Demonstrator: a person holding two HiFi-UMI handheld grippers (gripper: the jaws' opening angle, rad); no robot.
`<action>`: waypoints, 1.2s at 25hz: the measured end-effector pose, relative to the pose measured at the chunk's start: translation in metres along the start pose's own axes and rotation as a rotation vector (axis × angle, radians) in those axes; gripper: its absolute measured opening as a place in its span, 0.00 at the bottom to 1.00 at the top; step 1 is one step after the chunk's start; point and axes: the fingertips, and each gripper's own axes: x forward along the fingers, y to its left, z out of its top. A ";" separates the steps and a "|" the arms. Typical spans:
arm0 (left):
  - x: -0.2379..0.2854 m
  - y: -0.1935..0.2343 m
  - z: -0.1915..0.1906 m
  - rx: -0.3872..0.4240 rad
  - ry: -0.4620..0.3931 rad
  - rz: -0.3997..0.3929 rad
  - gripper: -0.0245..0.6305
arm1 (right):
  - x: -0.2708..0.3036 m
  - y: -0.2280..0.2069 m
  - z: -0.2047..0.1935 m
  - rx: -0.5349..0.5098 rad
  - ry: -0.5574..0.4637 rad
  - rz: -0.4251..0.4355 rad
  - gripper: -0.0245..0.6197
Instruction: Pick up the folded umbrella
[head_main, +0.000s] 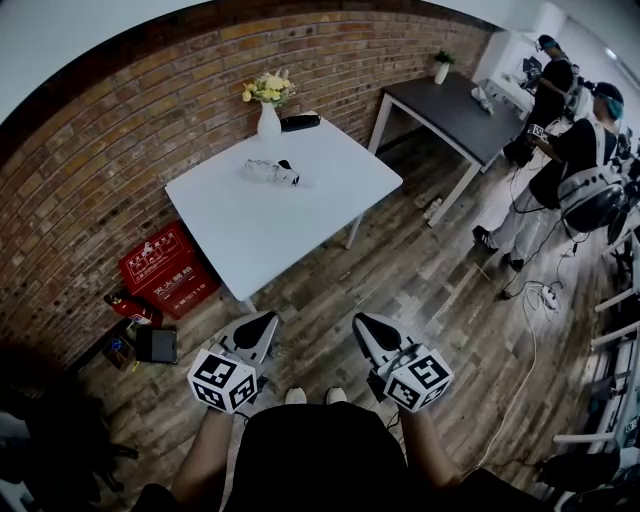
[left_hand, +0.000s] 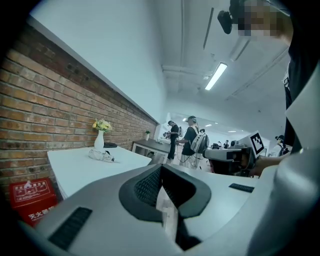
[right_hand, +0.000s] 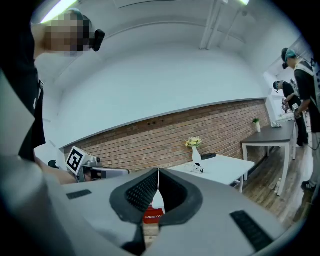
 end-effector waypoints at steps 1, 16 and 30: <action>-0.001 0.003 0.001 0.002 -0.002 0.001 0.06 | 0.002 0.000 0.000 -0.003 0.002 -0.005 0.07; -0.011 0.026 0.001 0.034 0.002 0.005 0.06 | 0.015 0.002 0.002 -0.024 0.007 -0.051 0.07; 0.017 0.041 -0.001 0.013 0.014 -0.008 0.06 | 0.036 -0.032 0.001 0.004 0.016 -0.059 0.07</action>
